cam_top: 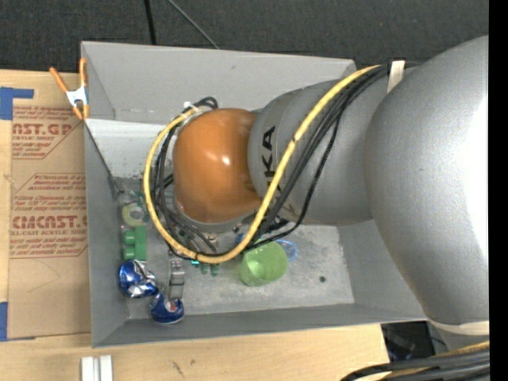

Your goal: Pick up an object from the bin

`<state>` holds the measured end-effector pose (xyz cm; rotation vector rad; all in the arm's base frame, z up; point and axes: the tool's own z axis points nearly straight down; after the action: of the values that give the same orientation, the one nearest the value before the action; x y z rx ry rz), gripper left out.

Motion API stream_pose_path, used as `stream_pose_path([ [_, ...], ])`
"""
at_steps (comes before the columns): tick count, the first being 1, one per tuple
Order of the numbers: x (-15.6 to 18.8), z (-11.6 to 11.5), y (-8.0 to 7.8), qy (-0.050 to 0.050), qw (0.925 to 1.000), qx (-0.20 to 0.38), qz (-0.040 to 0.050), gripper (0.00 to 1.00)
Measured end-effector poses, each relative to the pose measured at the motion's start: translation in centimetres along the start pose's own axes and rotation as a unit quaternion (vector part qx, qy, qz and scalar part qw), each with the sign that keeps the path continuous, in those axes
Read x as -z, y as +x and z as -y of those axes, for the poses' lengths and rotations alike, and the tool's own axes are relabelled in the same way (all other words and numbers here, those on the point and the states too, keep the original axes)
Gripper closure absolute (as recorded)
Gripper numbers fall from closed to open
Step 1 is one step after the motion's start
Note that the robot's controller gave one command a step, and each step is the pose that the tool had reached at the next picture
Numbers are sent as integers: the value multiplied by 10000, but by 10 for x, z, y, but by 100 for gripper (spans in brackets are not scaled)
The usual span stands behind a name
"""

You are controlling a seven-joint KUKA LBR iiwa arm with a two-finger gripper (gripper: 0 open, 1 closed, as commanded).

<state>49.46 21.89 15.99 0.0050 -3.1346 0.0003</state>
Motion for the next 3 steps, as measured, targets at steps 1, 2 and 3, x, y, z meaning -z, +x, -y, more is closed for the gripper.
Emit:
stream_pose_path([
  [1,-76,-17,14,-6,9999,-143,10,0],
  [2,-70,-17,11,-22,9999,-151,48,100],
  [3,-8,18,-6,-12,9986,-519,62,100],
])
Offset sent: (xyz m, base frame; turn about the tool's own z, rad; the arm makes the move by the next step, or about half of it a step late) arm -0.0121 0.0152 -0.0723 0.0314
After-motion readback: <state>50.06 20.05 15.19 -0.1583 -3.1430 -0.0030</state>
